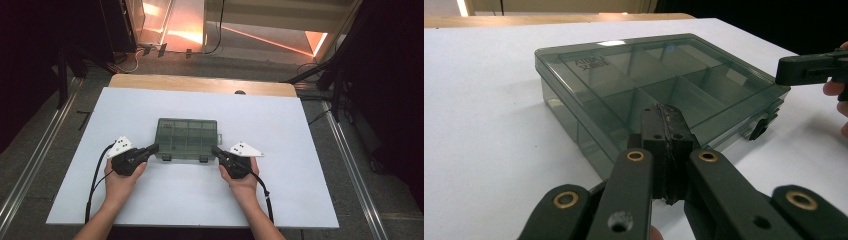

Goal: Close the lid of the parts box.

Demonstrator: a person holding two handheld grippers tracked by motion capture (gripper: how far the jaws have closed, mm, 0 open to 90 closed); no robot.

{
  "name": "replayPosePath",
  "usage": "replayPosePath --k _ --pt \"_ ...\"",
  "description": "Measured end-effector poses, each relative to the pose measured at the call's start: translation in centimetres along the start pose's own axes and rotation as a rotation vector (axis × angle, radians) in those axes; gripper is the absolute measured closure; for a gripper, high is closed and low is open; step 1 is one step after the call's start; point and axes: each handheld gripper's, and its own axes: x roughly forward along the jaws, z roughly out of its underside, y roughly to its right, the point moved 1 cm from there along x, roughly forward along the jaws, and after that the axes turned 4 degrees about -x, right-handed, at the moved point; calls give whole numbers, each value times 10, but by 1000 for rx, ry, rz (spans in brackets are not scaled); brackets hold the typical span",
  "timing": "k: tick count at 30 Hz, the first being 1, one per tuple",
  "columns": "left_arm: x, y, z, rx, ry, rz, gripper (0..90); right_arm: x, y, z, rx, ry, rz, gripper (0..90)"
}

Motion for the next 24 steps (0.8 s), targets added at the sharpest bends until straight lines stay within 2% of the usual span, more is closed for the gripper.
replayPosePath --k 6,9,10,11,13,14,15,17,18,20,24 --pt "1 1 -1 -3 -4 -8 899 0 2 0 25 4 -1 900" --pt "-2 2 -4 1 -1 -10 863 -4 5 -1 39 22 -30 752" --pt "-3 3 -4 8 6 -15 757 -6 6 -3 40 37 -37 672" --pt "-5 4 -5 12 12 -15 705 -8 6 -4 39 45 -39 596" --pt "-8 5 -6 14 28 2 555 -12 6 -6 42 62 -16 416" --pt "-9 5 -7 17 31 8 489 -14 7 -7 42 67 -10 298" --pt "-9 5 -7 12 31 8 437 -15 7 -7 34 66 -5 174" --pt "-10 4 -8 -2 26 6 254 -18 8 -8 28 65 0 27" --pt "-11 4 -8 -7 18 9 141 -20 9 -8 28 68 -7 0" --pt "-12 4 -7 -10 10 26 15 -24 12 -7 29 78 -5 0" --pt "-17 4 -6 5 18 29 0 -32 17 -5 23 81 22 0"
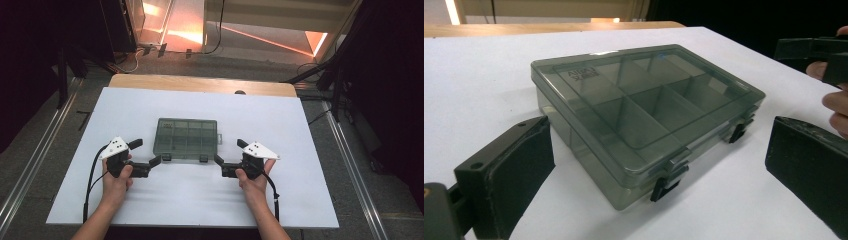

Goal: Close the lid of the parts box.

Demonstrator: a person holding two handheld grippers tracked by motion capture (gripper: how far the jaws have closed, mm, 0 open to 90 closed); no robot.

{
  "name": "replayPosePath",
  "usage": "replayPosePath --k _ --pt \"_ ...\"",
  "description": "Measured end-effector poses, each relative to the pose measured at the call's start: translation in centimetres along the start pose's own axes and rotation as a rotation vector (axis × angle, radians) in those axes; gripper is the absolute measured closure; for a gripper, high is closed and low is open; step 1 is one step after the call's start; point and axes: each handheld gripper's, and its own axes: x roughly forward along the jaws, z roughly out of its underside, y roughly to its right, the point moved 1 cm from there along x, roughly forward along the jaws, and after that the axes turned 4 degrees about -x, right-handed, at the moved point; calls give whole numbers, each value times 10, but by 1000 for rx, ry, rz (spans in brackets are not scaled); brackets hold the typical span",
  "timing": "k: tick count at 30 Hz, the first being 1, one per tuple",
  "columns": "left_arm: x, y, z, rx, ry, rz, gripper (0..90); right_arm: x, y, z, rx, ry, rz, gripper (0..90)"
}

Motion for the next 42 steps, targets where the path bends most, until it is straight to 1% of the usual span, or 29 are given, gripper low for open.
replayPosePath --k 3,5,7,8,12,15,16,18,23,29,34,39,42 --pt "-4 0 1 15 2 -3 0 -6 4 1 6 9 8 0" --pt "-7 0 2 29 -4 -17 0 -10 6 2 5 11 11 0" --pt "-10 0 3 27 -2 -21 0 -13 8 3 5 12 16 0" --pt "-11 -1 3 32 -2 -25 0 -15 9 3 7 12 17 0" --pt "-20 -3 4 33 7 -34 0 -22 11 6 6 11 24 0" --pt "-27 -5 5 21 18 -36 0 -28 13 7 -2 7 34 0" --pt "-30 -6 5 23 18 -38 0 -30 14 7 -5 2 38 0" --pt "-35 -8 6 20 20 -43 0 -34 16 8 0 1 40 0" --pt "-45 -11 10 28 13 -73 0 -46 24 12 8 7 59 0" --pt "-57 -12 13 23 19 -80 0 -61 34 16 27 7 88 0" --pt "-66 -13 16 40 12 -97 0 -75 42 21 22 1 112 0" --pt "-75 -17 18 31 15 -116 0 -89 49 26 24 -5 134 0" --pt "-80 -20 20 26 14 -125 0 -99 56 29 37 1 154 0"
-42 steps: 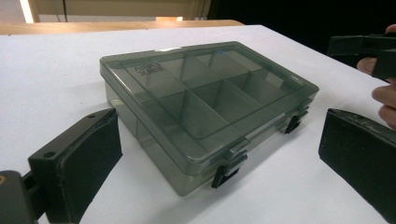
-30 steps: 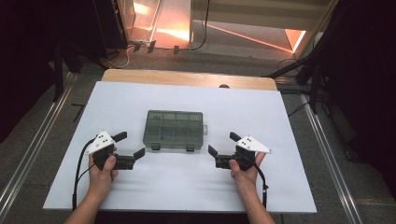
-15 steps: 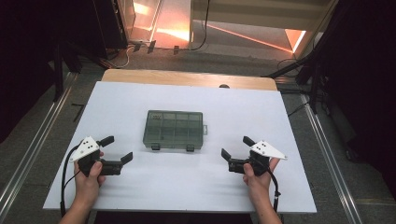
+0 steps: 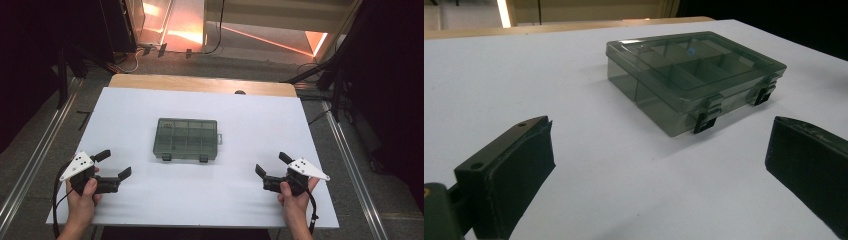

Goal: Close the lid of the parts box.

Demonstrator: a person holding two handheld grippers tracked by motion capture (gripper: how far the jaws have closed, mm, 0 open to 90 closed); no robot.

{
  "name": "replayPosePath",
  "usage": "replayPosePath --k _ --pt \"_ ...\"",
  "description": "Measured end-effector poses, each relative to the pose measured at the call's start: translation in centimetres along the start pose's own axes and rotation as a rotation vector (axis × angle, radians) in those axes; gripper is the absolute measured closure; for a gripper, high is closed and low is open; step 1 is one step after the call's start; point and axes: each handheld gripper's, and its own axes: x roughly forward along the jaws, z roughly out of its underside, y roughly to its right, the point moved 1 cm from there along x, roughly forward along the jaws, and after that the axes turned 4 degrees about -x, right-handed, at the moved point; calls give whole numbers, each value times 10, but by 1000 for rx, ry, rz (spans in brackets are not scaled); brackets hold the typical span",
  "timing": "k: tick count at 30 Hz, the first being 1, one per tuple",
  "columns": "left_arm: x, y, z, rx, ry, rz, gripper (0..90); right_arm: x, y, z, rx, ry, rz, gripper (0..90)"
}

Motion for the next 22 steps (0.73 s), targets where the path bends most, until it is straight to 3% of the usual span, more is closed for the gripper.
replayPosePath --k 12,22 --pt "-18 -5 8 8 -10 -30 0 -34 25 18 8 -35 66 0" --pt "-16 -5 8 5 -14 -39 0 -37 31 21 24 -35 76 0"
